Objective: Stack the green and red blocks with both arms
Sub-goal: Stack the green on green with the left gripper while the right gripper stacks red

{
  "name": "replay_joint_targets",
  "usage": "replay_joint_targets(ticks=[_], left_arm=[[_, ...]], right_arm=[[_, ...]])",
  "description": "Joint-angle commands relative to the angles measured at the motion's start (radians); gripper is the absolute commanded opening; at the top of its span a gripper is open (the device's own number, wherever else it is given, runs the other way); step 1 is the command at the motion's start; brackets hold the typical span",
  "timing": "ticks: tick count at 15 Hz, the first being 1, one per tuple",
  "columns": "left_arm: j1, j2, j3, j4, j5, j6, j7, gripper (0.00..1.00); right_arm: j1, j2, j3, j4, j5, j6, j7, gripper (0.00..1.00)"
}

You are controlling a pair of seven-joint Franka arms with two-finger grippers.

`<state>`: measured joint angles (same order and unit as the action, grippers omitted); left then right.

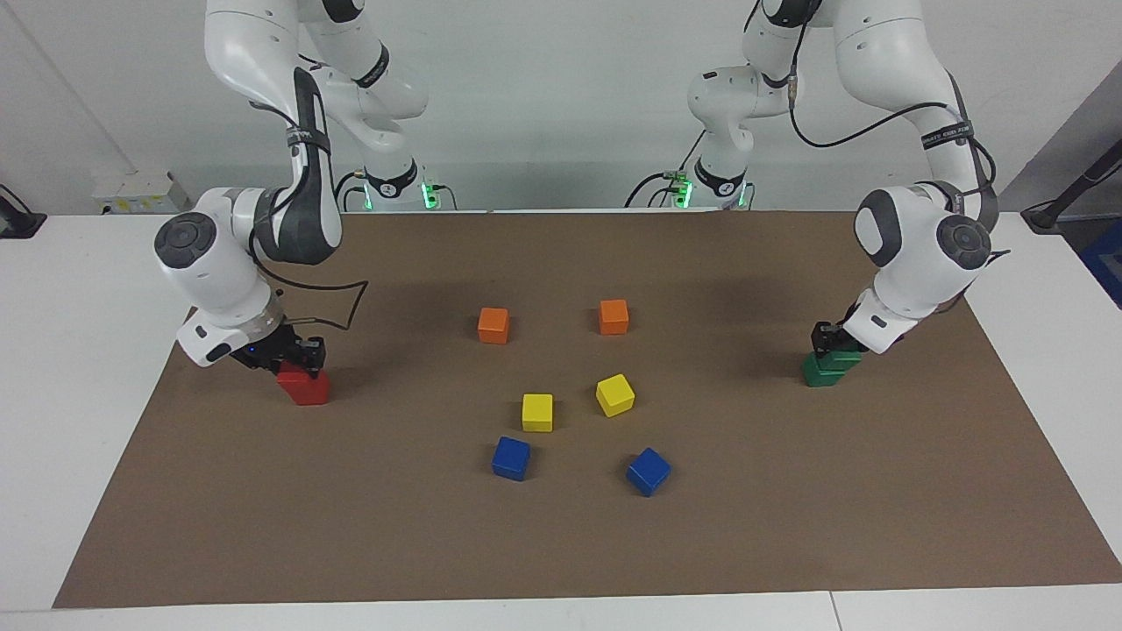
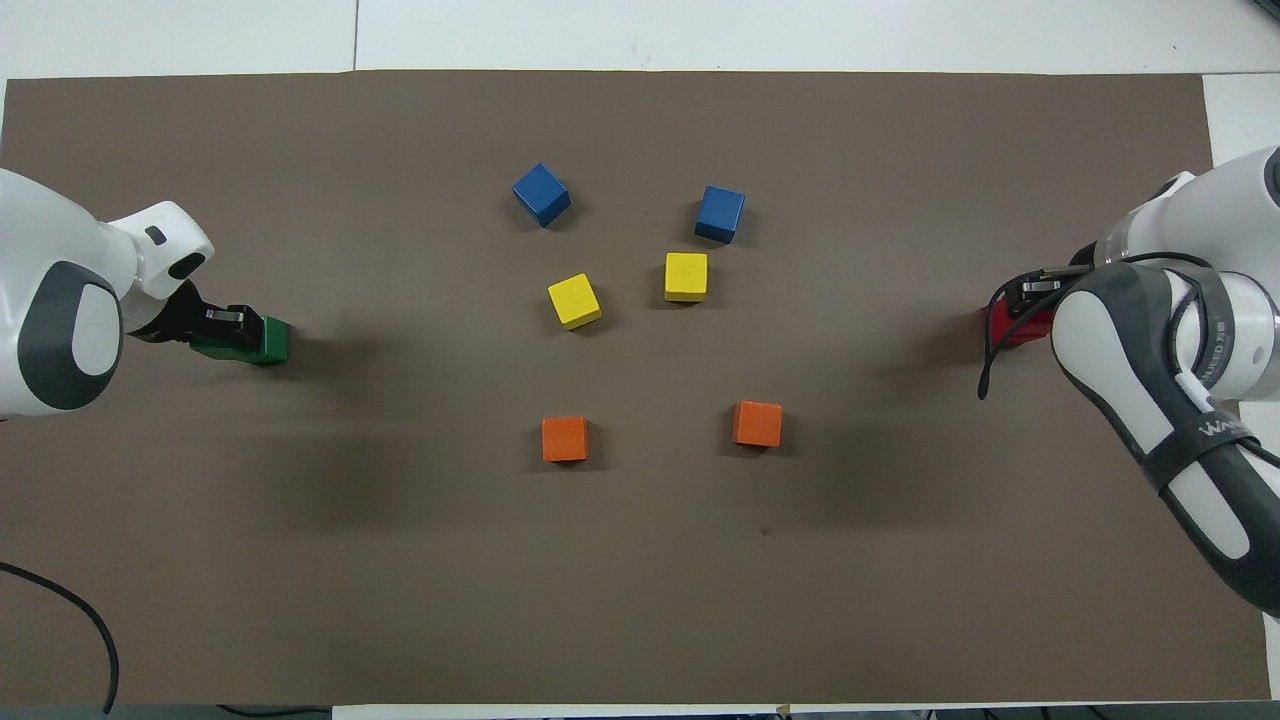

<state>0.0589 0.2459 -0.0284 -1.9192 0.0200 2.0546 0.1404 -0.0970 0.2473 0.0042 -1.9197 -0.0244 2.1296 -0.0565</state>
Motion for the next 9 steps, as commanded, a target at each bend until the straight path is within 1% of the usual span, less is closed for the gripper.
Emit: replay_joint_targets(ticks=[1, 9], left_arm=[[-0.001, -0.039, -0.005, -0.047, 0.001, 0.030, -0.013, 0.00], [0.006, -0.040, -0.005, -0.066, 0.000, 0.052, -0.033, 0.00]], right_arm=[[-0.010, -0.026, 0.008, -0.032, 0.000, 0.023, -0.031, 0.00], [-0.010, -0.028, 0.008, -0.044, 0.000, 0.024, -0.031, 0.00]])
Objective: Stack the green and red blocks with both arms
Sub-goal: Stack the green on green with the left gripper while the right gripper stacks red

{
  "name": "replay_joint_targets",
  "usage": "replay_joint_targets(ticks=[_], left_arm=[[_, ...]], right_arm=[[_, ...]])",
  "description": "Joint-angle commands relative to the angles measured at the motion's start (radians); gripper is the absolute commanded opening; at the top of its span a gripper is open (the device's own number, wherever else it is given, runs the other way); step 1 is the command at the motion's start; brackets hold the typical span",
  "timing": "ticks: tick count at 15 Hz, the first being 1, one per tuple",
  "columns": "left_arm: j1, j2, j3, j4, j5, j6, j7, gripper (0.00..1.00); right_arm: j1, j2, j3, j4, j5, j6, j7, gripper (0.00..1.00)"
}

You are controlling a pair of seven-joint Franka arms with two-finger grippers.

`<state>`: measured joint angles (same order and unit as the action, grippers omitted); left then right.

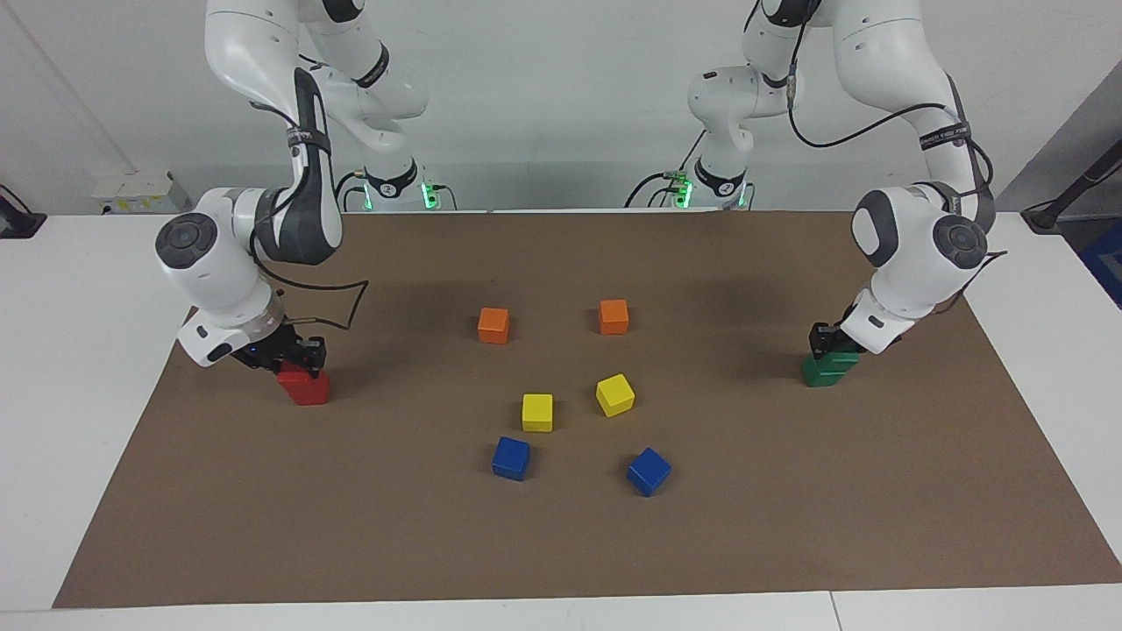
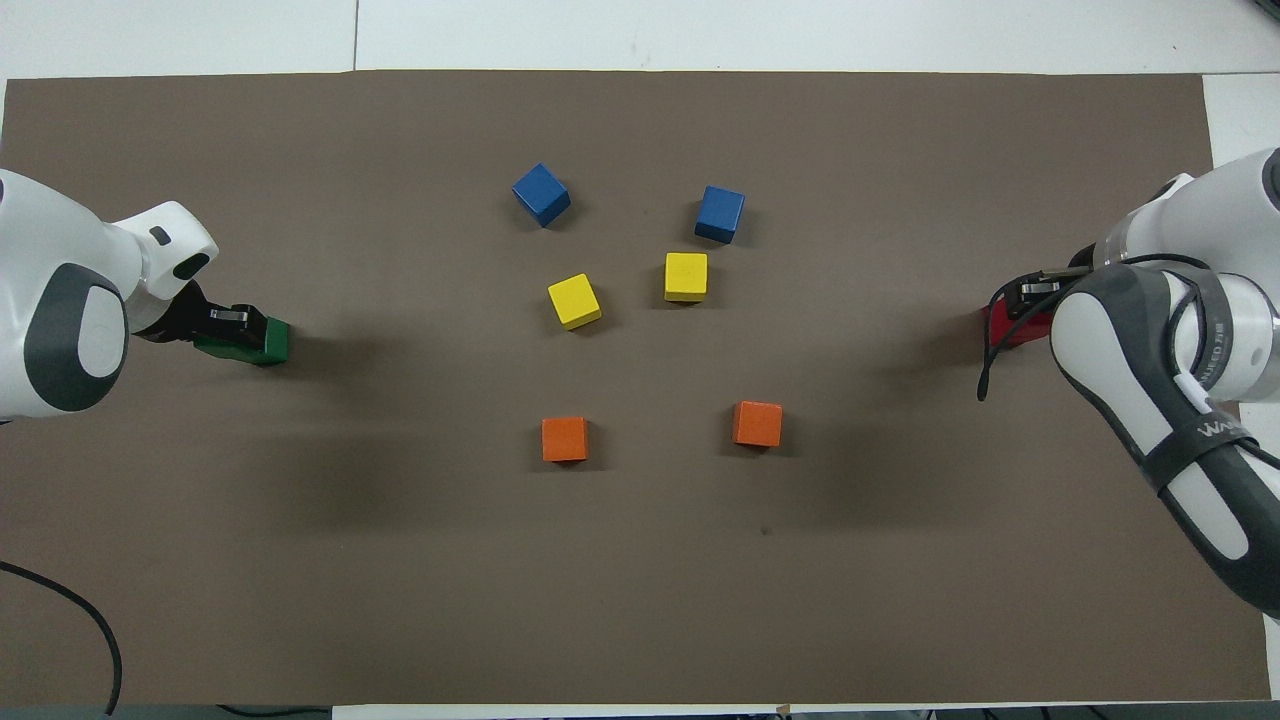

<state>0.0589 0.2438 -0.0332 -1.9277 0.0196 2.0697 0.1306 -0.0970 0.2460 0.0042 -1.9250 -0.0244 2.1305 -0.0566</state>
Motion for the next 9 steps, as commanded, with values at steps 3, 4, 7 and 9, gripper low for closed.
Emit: replay_joint_targets(ticks=[3, 4, 7, 9], left_arm=[[0.001, -0.038, -0.001, -0.066, 0.000, 0.044, -0.023, 0.10], [0.001, -0.038, -0.001, -0.073, 0.002, 0.053, -0.023, 0.25], [-0.001, -0.040, -0.001, -0.077, 0.002, 0.056, -0.022, 1.00], [0.001, -0.040, -0.001, -0.077, 0.002, 0.053, -0.016, 1.00]], right_arm=[[-0.010, -0.033, 0.008, -0.052, 0.000, 0.038, -0.032, 0.00], [-0.010, -0.034, 0.008, -0.058, 0.000, 0.045, -0.034, 0.00], [-0.016, -0.034, 0.008, -0.058, 0.000, 0.045, -0.045, 0.00], [-0.016, -0.034, 0.008, -0.058, 0.000, 0.046, -0.046, 0.00]])
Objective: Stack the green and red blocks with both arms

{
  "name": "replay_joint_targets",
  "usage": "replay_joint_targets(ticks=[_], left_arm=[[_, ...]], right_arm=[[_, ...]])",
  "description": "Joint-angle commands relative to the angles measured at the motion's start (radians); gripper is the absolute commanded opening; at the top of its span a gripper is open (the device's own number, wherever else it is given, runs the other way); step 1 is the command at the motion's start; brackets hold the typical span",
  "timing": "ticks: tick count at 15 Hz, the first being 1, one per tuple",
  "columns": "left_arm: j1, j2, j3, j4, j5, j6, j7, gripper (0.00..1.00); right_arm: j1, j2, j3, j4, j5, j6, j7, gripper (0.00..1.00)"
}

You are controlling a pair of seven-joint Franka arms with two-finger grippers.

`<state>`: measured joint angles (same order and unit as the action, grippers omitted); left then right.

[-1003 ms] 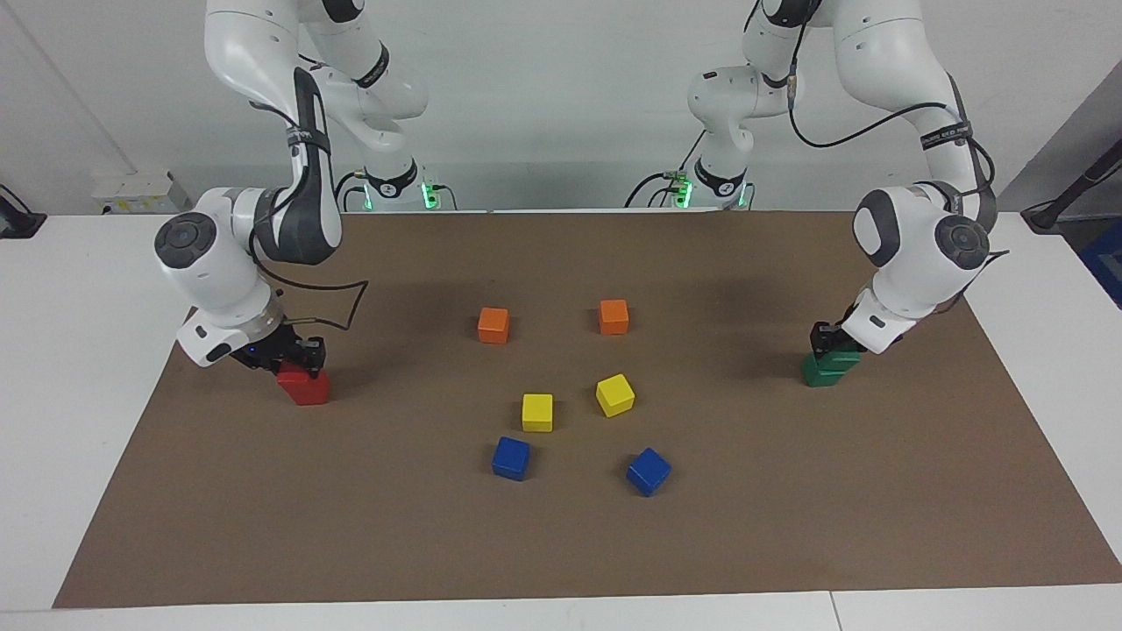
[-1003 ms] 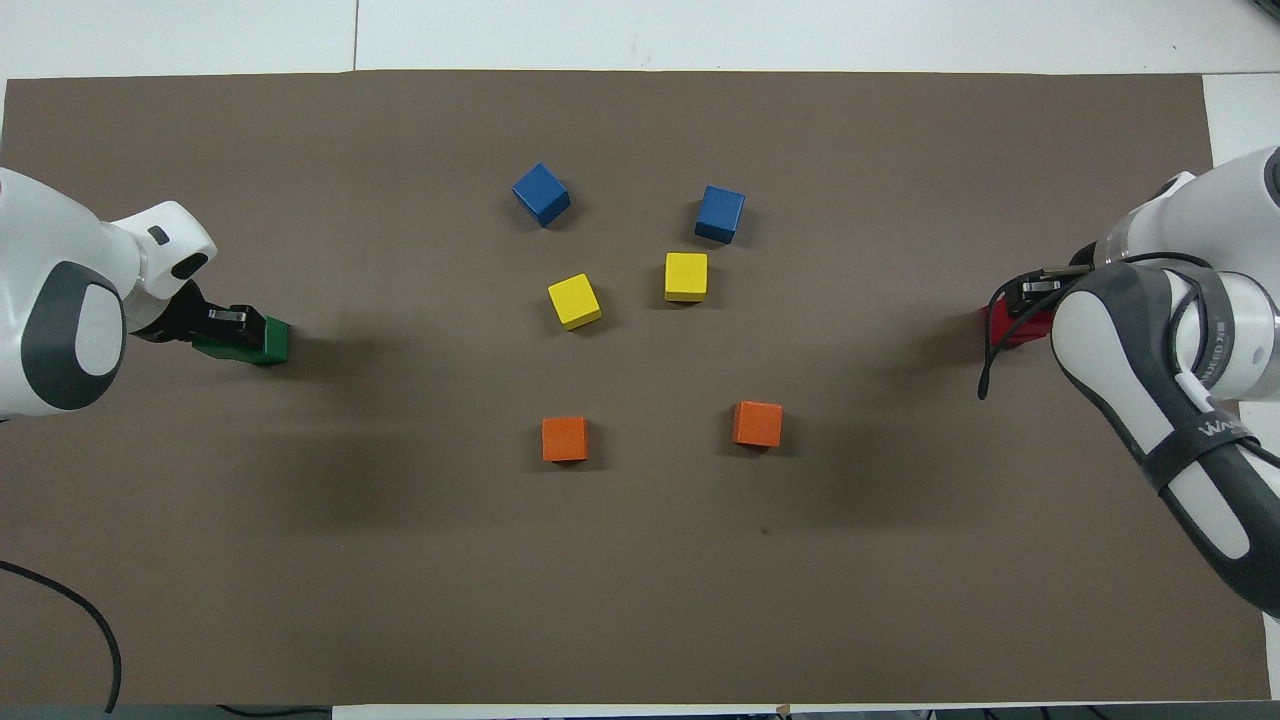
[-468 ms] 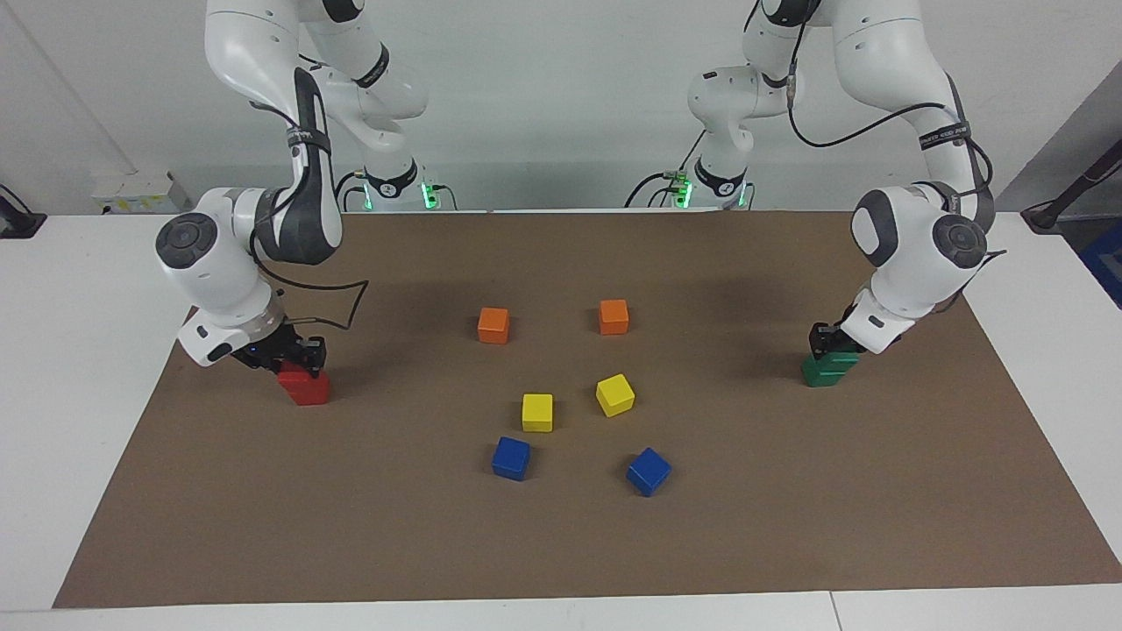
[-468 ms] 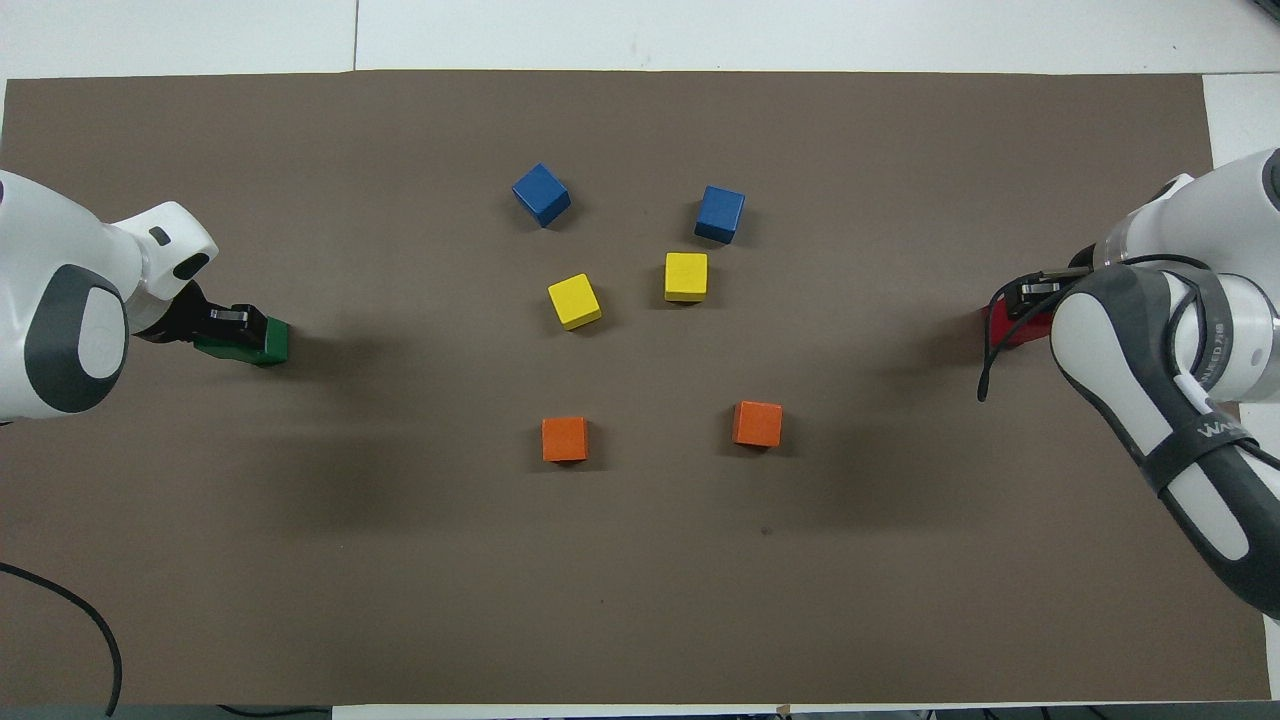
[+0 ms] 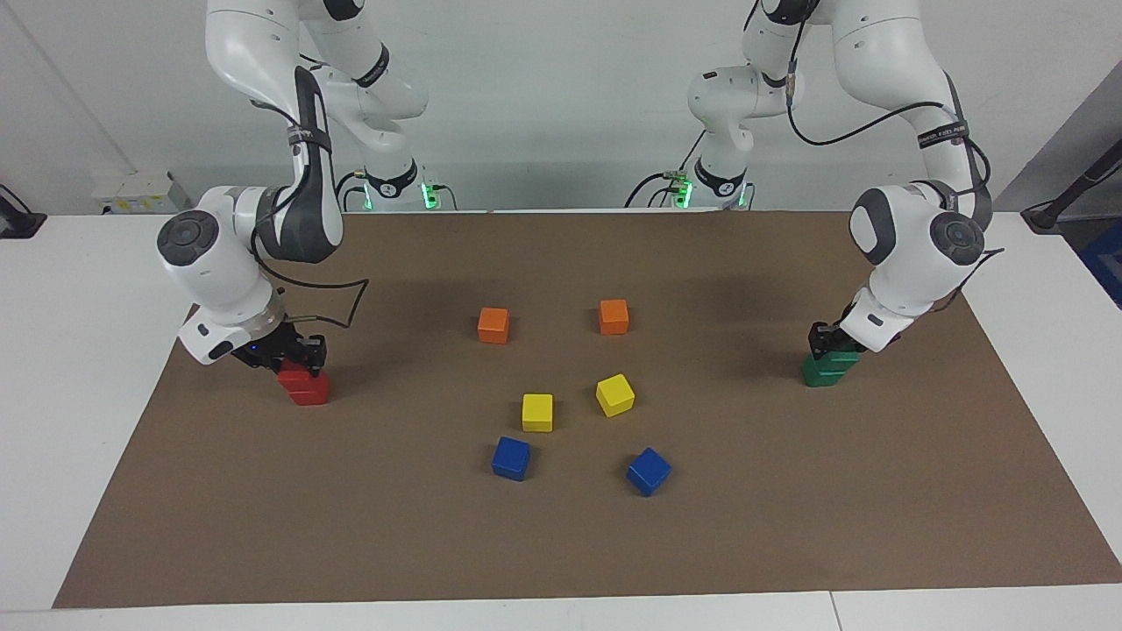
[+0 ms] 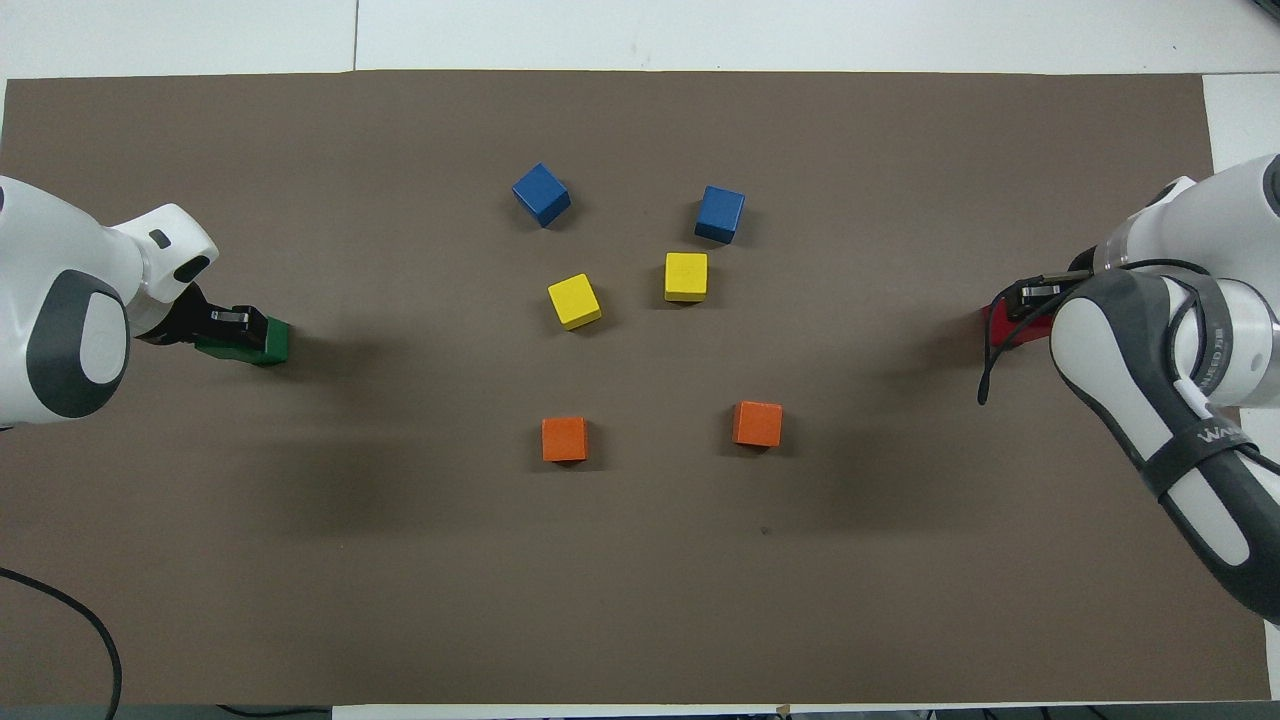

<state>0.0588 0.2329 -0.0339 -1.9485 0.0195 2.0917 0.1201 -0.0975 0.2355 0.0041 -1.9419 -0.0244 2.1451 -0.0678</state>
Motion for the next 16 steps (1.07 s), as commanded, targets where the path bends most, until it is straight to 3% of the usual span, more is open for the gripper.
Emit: replay_joint_targets(ticks=[1, 7, 10, 11, 16], left_arm=[[-0.001, -0.029, 0.000, -0.056, 0.002, 0.028, -0.005, 1.00], [0.003, -0.037, 0.000, -0.020, 0.002, 0.005, -0.002, 1.00], [-0.005, -0.046, 0.000, 0.042, 0.002, -0.050, -0.008, 1.00], [-0.007, -0.062, 0.000, 0.052, 0.002, -0.067, -0.007, 1.00], [0.007, -0.170, 0.000, 0.081, 0.002, -0.188, -0.004, 1.00]], right_arm=[[-0.016, -0.024, 0.007, -0.042, 0.000, 0.033, -0.036, 0.00], [-0.027, -0.018, 0.007, -0.043, 0.000, 0.044, -0.050, 0.00], [-0.025, -0.018, 0.008, -0.042, 0.000, 0.044, -0.040, 0.46], [-0.025, -0.018, 0.008, -0.040, 0.000, 0.044, -0.038, 0.56], [-0.022, -0.018, 0.008, -0.040, 0.000, 0.042, -0.035, 0.61]])
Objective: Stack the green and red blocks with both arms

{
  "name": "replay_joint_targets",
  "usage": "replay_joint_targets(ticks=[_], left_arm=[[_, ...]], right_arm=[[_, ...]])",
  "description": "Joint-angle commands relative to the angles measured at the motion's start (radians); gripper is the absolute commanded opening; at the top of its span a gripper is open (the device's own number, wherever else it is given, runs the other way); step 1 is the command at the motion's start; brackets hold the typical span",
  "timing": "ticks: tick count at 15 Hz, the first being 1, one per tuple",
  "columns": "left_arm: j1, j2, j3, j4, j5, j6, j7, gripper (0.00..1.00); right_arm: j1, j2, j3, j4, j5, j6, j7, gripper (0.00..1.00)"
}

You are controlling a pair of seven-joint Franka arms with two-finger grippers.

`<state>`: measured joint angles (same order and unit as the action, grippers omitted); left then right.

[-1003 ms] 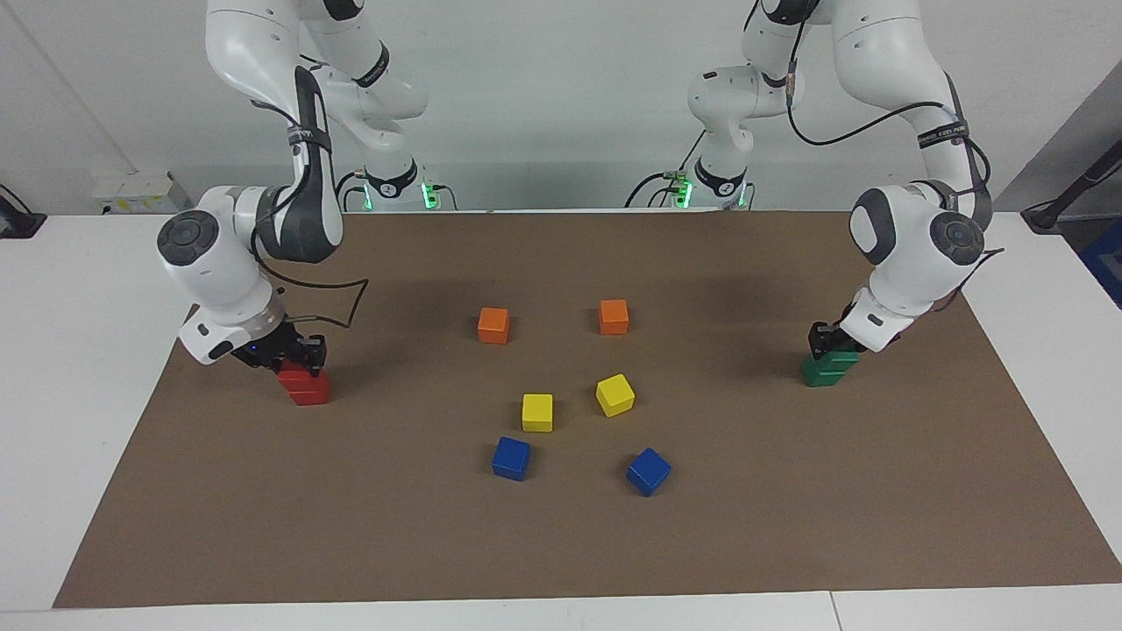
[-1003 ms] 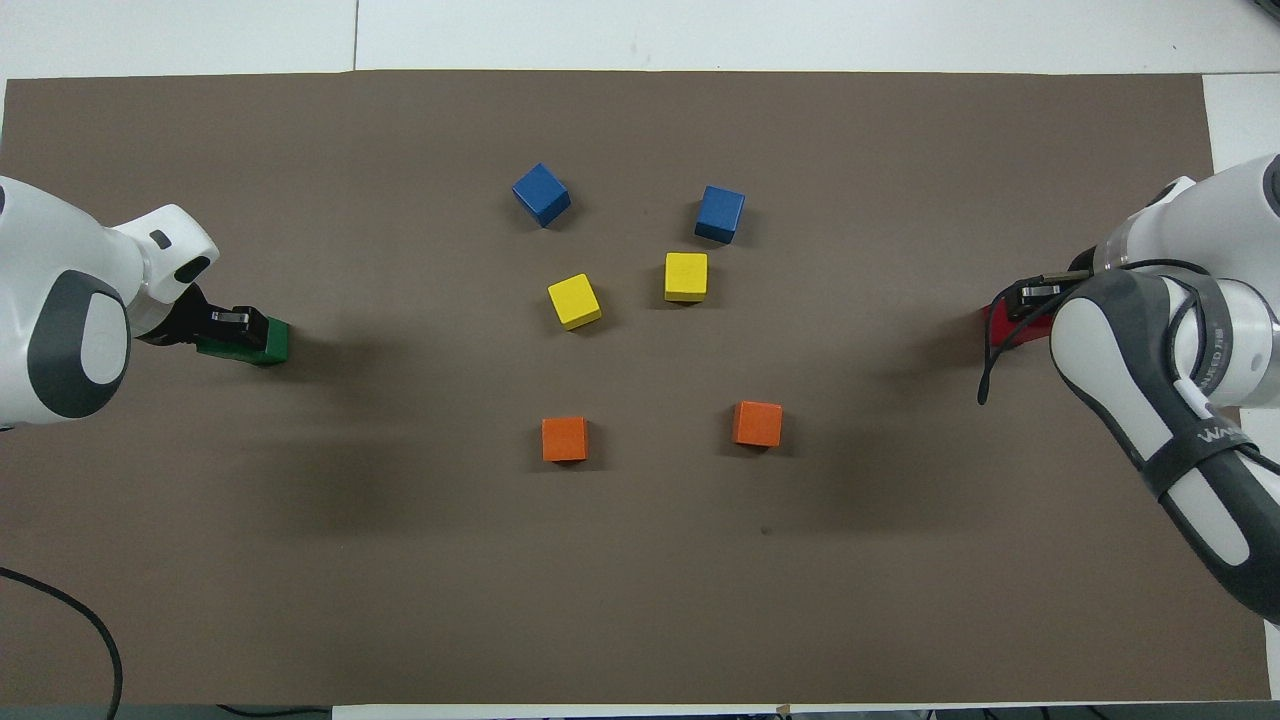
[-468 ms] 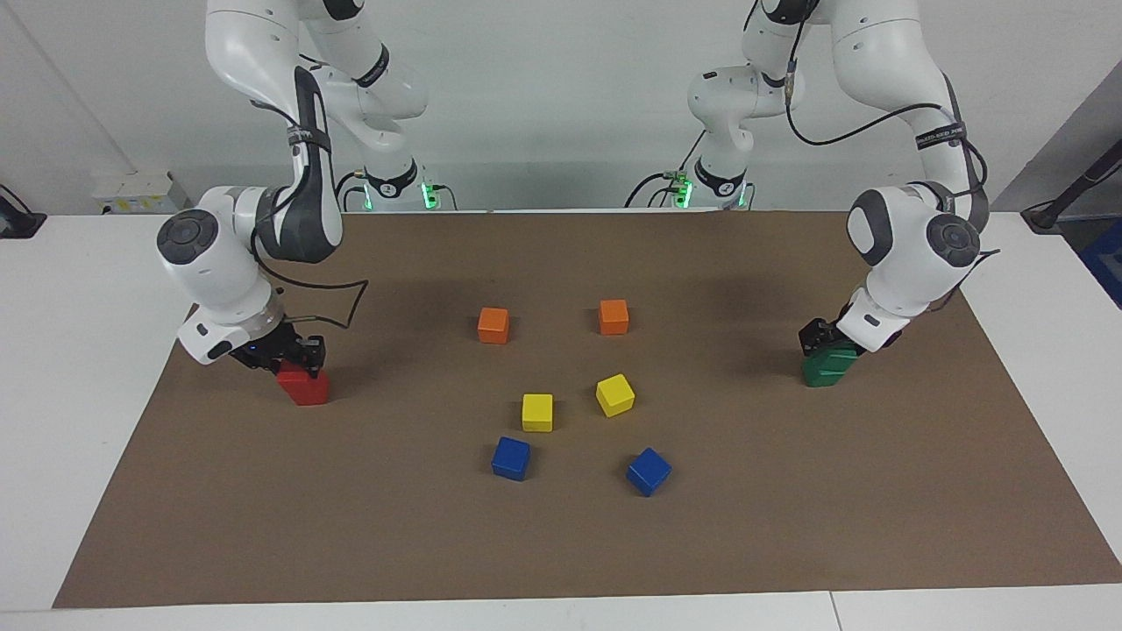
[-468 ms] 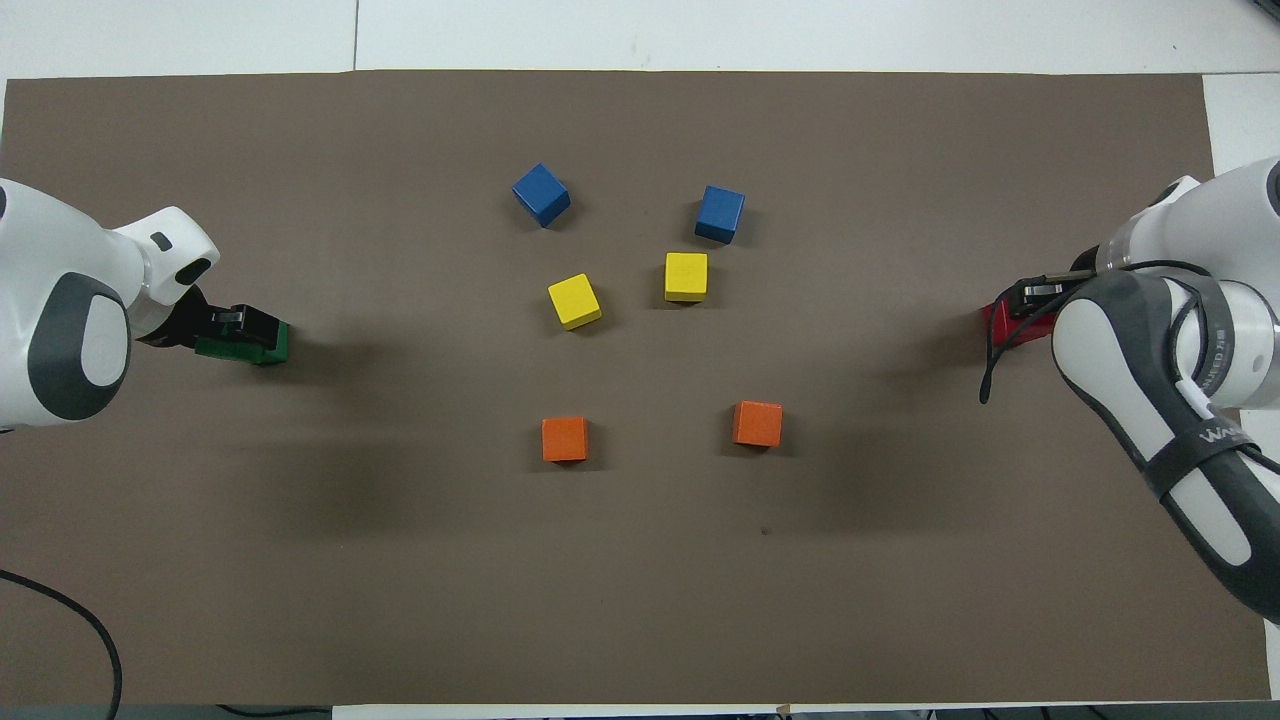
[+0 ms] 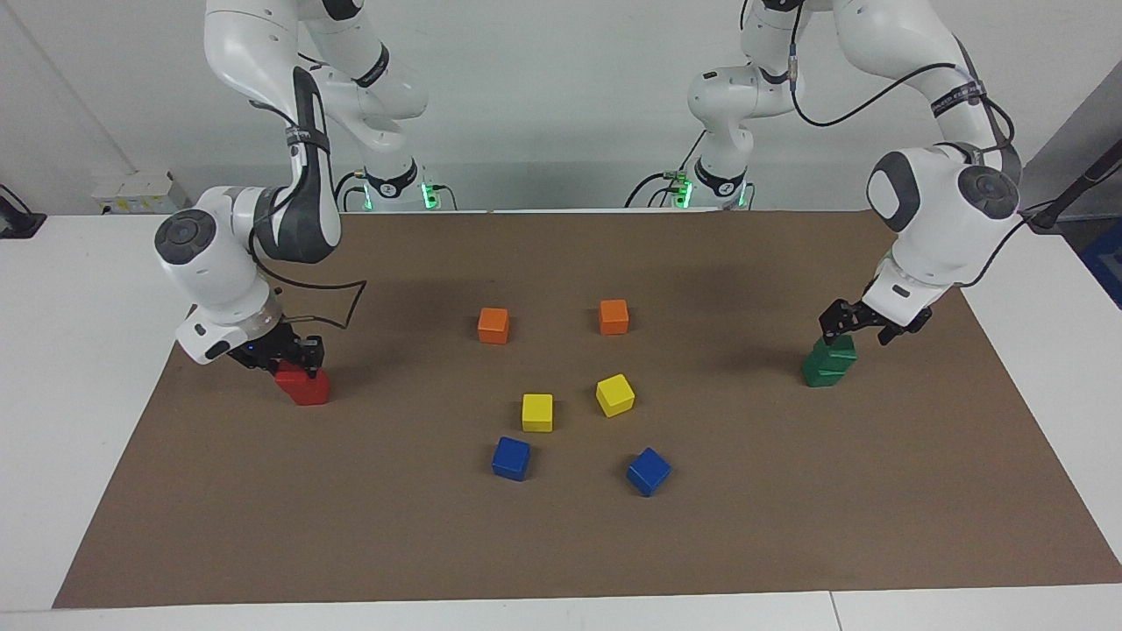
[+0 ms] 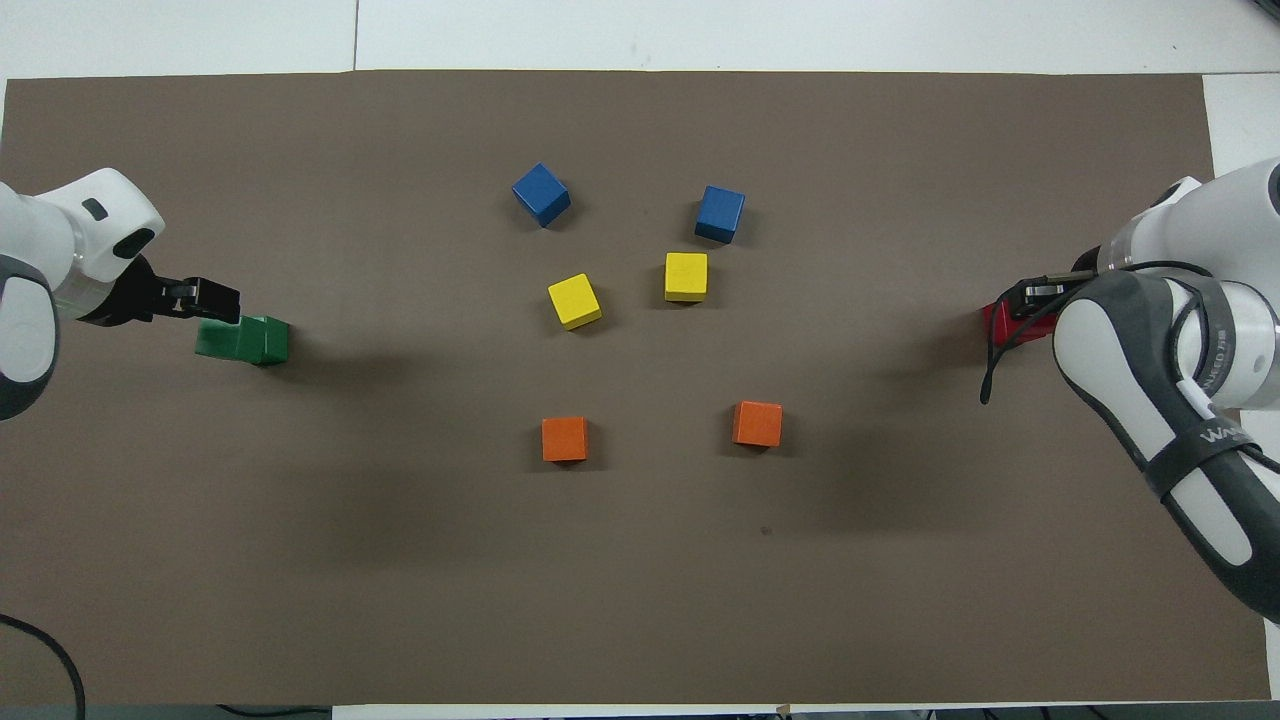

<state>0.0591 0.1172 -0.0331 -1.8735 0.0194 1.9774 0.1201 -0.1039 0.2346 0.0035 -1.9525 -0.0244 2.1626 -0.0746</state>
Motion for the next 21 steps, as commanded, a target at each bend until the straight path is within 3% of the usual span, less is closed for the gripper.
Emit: replay_joint_targets(ticks=[1, 2, 4, 10, 14, 16, 21], left_arm=[[0.007, -0.076, -0.001, 0.014, 0.002, -0.109, -0.005, 1.00], [0.007, -0.109, -0.001, 0.016, 0.002, -0.139, -0.007, 1.00], [0.007, -0.157, 0.001, 0.017, 0.001, -0.179, -0.005, 1.00], [0.001, -0.149, 0.001, 0.092, -0.025, -0.288, -0.013, 1.00], [-0.016, -0.114, 0.001, 0.167, -0.029, -0.331, -0.013, 1.00], [-0.016, -0.080, -0.001, 0.229, -0.029, -0.377, -0.013, 1.00], [-0.067, -0.094, 0.025, 0.186, -0.027, -0.364, -0.017, 1.00]], right_arm=[[-0.016, -0.017, 0.009, -0.031, 0.000, 0.025, -0.028, 0.61], [-0.016, -0.017, 0.009, -0.029, 0.000, 0.023, -0.028, 0.64], [-0.014, -0.015, 0.009, -0.026, 0.000, 0.022, -0.027, 1.00], [-0.005, -0.032, 0.016, 0.036, 0.000, -0.059, 0.008, 1.00], [0.012, -0.127, 0.019, 0.078, 0.000, -0.147, 0.009, 1.00], [0.010, -0.167, 0.019, 0.116, 0.000, -0.216, 0.007, 1.00], [0.018, -0.169, 0.050, 0.319, -0.002, -0.482, 0.007, 1.00]])
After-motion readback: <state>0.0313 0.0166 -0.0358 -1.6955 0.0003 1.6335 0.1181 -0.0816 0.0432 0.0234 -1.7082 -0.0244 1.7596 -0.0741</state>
